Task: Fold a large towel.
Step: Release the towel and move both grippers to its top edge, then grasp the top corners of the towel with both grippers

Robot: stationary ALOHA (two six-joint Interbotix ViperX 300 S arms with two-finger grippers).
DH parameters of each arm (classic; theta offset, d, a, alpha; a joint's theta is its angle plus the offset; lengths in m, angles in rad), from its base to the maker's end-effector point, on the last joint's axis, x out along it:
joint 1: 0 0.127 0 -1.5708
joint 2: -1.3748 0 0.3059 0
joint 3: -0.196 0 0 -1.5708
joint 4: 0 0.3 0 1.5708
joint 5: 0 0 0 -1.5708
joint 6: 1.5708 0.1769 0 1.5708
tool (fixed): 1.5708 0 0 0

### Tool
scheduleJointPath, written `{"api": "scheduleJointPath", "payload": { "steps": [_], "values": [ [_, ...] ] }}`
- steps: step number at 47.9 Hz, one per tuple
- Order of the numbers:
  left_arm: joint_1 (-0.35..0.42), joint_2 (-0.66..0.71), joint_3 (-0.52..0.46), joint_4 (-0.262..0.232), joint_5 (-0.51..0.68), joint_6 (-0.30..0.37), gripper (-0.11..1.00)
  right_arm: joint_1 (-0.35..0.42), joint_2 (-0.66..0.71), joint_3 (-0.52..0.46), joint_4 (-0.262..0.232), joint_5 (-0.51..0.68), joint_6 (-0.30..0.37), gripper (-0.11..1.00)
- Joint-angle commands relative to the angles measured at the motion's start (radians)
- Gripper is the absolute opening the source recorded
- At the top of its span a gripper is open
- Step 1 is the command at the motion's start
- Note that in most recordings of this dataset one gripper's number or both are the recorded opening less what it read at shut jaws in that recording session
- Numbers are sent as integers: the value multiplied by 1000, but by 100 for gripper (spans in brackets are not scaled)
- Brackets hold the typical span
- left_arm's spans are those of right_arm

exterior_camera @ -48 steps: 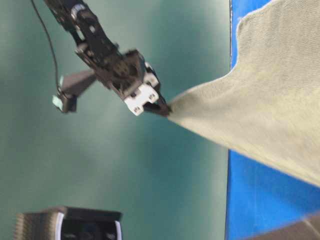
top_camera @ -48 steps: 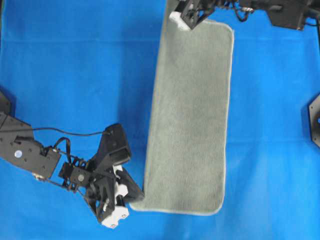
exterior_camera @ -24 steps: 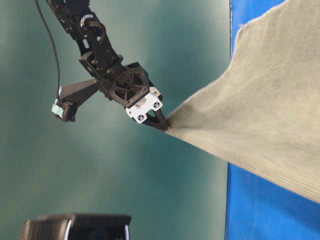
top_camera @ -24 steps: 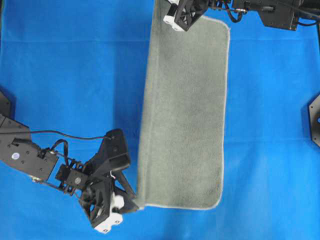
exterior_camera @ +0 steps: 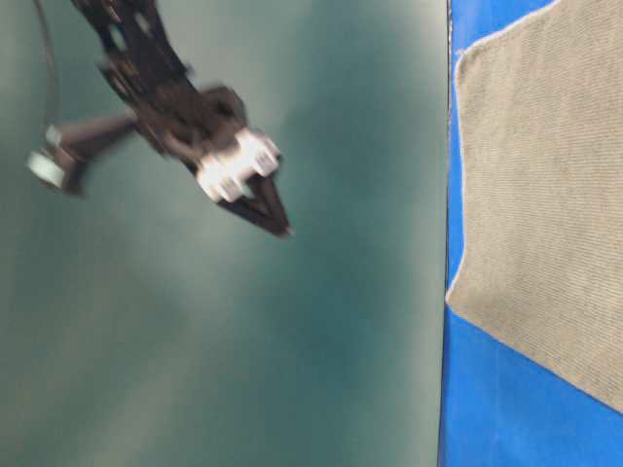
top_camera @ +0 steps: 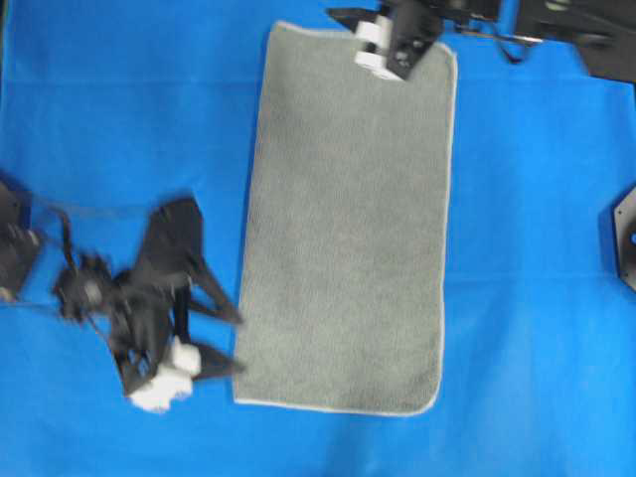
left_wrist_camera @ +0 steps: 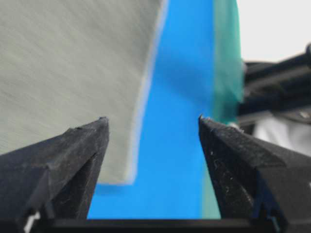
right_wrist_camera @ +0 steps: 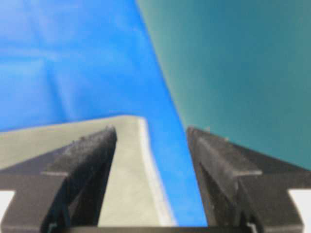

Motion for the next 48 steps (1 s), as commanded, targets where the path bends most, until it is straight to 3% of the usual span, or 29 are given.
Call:
{"api": "scheduleJointPath", "payload": {
  "steps": [1, 12, 20, 31, 40, 48],
  "values": [
    [87, -97, 25, 5, -8, 83, 69, 28, -127, 72, 25, -14, 5, 62],
    [368, -244, 123, 5, -117, 377, 69, 51, -446, 330, 103, -41, 74, 62],
    [581, -225, 140, 3, -173, 528, 69, 18, -529, 426, 112, 0, 150, 62],
    [772, -61, 100, 5, -233, 561, 69, -118, -365, 426, 104, 3, 170, 62],
    [844, 120, 46, 3, -291, 571, 69, -218, -137, 368, 72, -51, 169, 62],
    [856, 281, 14, 3, -370, 572, 69, -236, 12, 305, 55, -94, 167, 62]
  ]
}}
